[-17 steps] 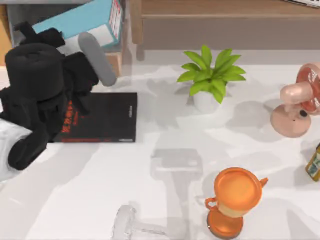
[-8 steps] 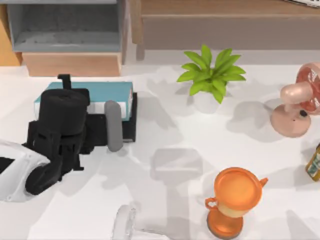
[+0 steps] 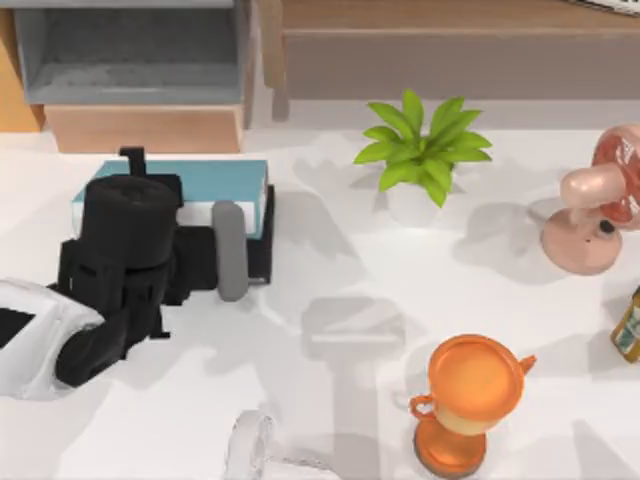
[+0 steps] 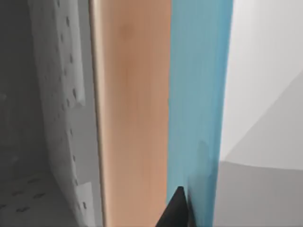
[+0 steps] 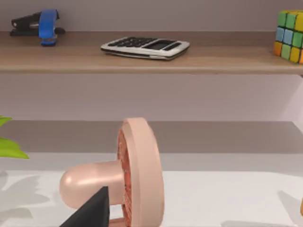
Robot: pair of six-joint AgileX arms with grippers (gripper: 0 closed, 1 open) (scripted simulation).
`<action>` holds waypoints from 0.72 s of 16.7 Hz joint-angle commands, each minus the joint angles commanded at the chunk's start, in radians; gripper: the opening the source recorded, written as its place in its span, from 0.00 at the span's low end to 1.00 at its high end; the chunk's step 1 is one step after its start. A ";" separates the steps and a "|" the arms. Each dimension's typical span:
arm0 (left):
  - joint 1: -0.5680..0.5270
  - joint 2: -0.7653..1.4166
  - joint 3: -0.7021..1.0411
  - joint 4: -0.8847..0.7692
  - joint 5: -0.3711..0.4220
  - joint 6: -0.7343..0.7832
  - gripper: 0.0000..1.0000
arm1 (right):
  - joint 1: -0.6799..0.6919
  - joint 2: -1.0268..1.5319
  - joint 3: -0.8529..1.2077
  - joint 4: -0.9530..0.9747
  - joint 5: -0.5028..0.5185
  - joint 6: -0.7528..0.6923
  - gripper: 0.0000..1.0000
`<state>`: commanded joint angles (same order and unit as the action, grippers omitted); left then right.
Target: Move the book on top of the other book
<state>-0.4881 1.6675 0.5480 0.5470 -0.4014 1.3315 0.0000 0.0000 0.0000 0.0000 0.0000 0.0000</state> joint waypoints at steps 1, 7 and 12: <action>0.000 0.000 0.000 0.000 0.000 0.000 0.00 | 0.000 0.000 0.000 0.000 0.000 0.000 1.00; 0.000 0.000 0.000 0.000 0.000 0.000 0.45 | 0.000 0.000 0.000 0.000 0.000 0.000 1.00; 0.000 0.000 0.000 0.000 0.000 0.000 0.83 | 0.000 0.000 0.000 0.000 0.000 0.000 1.00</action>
<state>-0.4881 1.6675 0.5480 0.5470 -0.4014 1.3315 0.0000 0.0000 0.0000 0.0000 0.0000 0.0000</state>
